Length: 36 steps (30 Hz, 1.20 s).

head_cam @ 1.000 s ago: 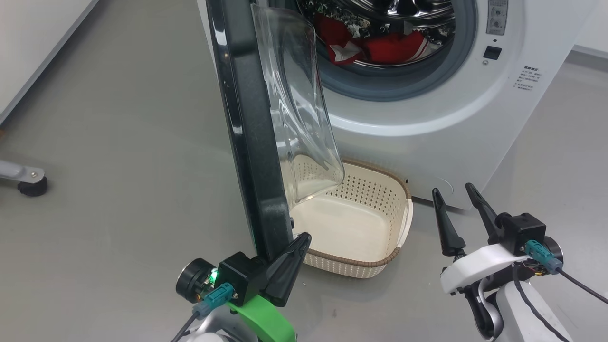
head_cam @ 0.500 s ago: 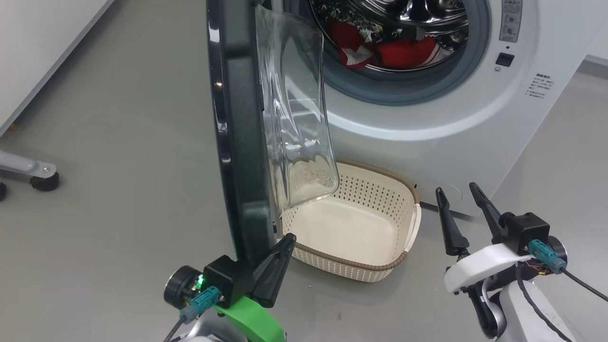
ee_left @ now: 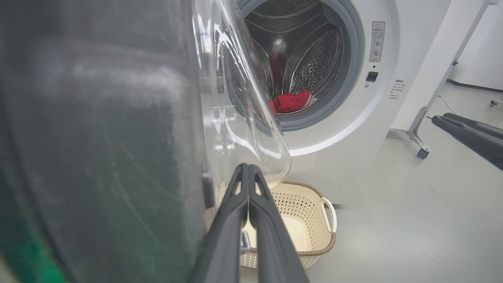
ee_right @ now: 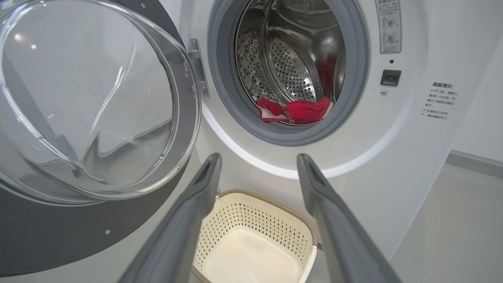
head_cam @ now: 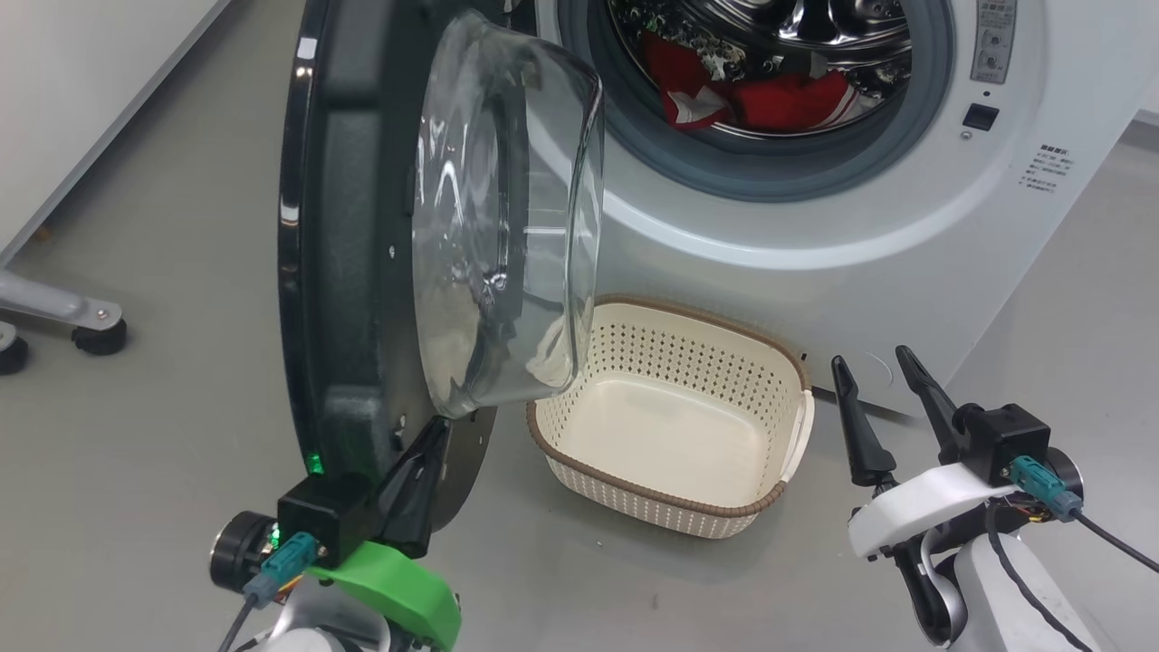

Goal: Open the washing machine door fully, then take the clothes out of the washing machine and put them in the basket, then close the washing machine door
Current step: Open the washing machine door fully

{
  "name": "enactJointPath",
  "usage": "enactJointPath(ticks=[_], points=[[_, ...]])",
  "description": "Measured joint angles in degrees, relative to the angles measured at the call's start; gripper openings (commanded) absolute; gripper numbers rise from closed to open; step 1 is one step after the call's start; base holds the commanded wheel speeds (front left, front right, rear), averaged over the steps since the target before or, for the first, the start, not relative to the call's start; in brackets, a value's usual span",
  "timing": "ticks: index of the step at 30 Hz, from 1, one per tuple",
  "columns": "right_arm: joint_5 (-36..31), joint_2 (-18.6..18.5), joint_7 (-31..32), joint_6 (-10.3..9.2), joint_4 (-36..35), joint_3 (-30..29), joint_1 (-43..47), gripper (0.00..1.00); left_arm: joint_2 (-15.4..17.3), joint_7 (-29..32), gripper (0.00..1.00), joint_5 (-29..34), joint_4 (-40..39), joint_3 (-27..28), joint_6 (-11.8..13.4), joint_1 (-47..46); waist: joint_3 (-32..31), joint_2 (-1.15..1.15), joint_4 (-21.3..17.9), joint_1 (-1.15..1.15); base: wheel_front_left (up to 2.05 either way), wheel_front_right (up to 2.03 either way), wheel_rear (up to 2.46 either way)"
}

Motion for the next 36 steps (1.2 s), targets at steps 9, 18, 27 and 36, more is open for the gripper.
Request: enactJointPath(ticks=[9, 18, 27, 36], points=[[-0.5, 0.0, 0.0, 0.01, -0.4, -0.4, 0.0, 1.0, 1.0, -2.0, 0.0, -0.7, 0.7, 5.9, 1.4, 0.8, 0.6, 0.0, 0.2, 0.0, 0.0, 0.0, 0.0], [-1.2, -0.2, 0.0, 0.08, -0.6, -0.6, 0.0, 1.0, 1.3, -4.7, 0.0, -1.7, 2.3, 12.8, 1.9, 0.8, 1.8, 0.0, 0.3, 0.0, 0.0, 0.0, 0.0], [-2.1, -0.7, 0.0, 0.09, -1.1, -0.9, -0.7, 1.0, 1.2, -7.6, 0.0, -3.5, 4.9, 19.3, 2.2, 0.8, 3.9, 0.0, -0.4, 0.0, 0.0, 0.0, 0.0], [-2.6, -1.7, 0.0, 0.1, -1.8, -1.5, -1.9, 1.0, 1.1, -9.6, 0.0, -5.3, 8.9, 25.3, 2.2, -0.3, 6.5, 0.0, -1.0, 0.0, 0.0, 0.0, 0.0]])
